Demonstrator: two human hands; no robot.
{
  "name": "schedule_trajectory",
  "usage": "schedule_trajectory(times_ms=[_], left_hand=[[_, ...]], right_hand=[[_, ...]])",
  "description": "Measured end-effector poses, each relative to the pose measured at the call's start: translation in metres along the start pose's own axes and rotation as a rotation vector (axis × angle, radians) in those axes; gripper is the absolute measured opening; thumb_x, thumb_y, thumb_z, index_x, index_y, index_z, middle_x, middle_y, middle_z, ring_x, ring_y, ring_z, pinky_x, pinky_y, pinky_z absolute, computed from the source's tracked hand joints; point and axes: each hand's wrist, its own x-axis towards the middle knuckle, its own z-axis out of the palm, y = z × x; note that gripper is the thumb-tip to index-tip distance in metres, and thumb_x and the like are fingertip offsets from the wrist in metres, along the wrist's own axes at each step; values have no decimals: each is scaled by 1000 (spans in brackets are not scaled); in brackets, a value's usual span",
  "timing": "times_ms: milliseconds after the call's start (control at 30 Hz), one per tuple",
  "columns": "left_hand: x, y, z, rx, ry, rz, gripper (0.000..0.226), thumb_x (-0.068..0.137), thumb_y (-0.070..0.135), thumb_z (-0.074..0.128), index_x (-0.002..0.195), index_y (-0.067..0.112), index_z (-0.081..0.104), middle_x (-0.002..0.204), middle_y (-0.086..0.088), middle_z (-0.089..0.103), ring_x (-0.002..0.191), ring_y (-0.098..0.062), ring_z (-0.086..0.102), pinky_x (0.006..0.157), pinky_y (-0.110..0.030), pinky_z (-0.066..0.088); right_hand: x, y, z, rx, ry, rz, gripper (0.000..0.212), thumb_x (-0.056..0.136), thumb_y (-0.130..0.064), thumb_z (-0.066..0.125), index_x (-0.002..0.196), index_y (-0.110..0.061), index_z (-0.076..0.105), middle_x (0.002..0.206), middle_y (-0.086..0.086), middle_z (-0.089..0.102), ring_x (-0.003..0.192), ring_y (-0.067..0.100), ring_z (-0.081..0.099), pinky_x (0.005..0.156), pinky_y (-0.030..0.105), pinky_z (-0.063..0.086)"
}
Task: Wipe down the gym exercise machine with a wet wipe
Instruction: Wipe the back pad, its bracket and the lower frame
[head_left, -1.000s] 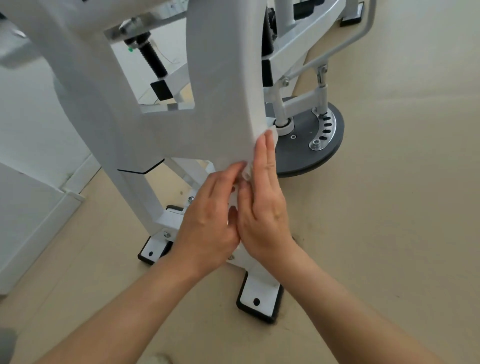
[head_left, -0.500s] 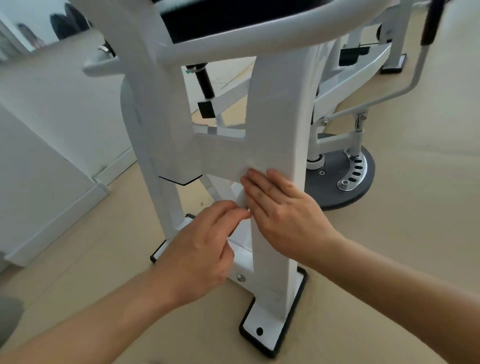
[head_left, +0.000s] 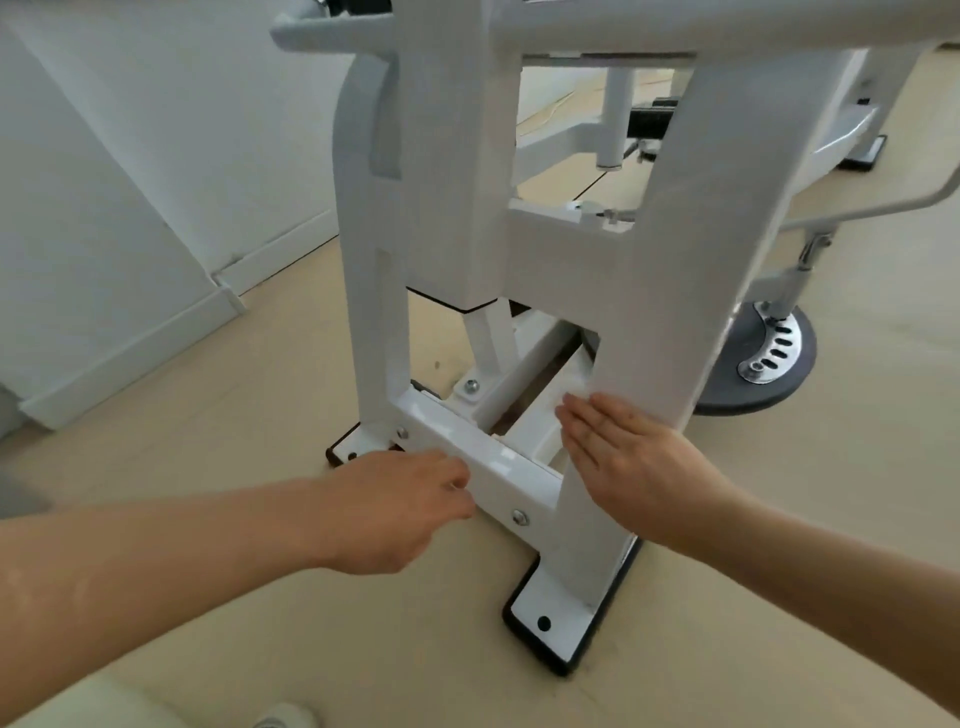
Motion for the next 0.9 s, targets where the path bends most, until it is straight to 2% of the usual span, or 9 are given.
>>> schedule_trajectory(times_ms=[100,167,233,300,433,500,700,800,900], left_hand=[[-6,-26,41,-37,-58,-26,44,94,15,39,136,25,39,138,3,35,121,-17,39,93,-37,42],[-6,-48,70,-72,-61,-69,43,95,17,40,136,26,40,139,4,35,122,-16,38,94,-36,42],[-3,-70,98,-148,-44,-134,43,95,18,42,136,27,40,138,5,35,123,-15,38,95,-34,42],[0,-93,124,-250,-7,-195,44,94,15,43,136,28,42,137,6,37,122,-15,38,94,-31,42],[13,-133,167,-457,67,-277,47,90,10,43,135,26,46,135,3,39,120,-16,40,93,-33,43],[23,-146,184,-547,80,-312,47,89,10,43,134,24,47,134,1,40,119,-18,41,93,-34,43],[53,-166,211,-751,162,-328,43,90,9,42,131,22,50,131,1,42,121,-20,41,92,-31,43],[58,-177,226,-820,236,-349,39,89,10,44,125,23,56,124,2,47,117,-20,46,92,-34,45],[54,-198,236,-923,354,-466,40,87,7,47,123,21,58,126,2,49,114,-18,49,91,-27,42]], right_hand=[[10,-24,7,-31,-119,-243,58,98,-13,33,148,11,17,156,30,11,146,41,16,110,47,-10],[23,-42,13,96,-268,-353,60,101,-11,35,150,9,6,158,28,1,148,39,9,112,44,-10],[38,-54,24,253,-341,-351,62,93,-10,55,147,6,30,154,26,28,141,35,35,117,42,17],[58,-57,36,364,-129,-345,51,82,-11,66,132,-5,58,137,15,57,123,25,59,105,38,39],[124,-66,51,411,37,-420,47,101,-12,25,131,-8,61,139,10,56,131,26,51,108,40,42],[154,-84,66,361,-3,-439,47,98,-10,28,126,-8,65,136,10,58,129,26,52,109,39,39],[194,-122,89,328,-113,-496,43,79,-14,67,120,-2,67,129,14,63,127,28,55,113,42,31],[224,-137,93,336,-91,-488,31,85,-9,53,108,-2,73,117,13,70,115,26,64,107,39,43],[248,-150,94,320,-94,-470,45,84,-7,34,95,-7,78,103,9,75,99,22,71,94,36,54]])
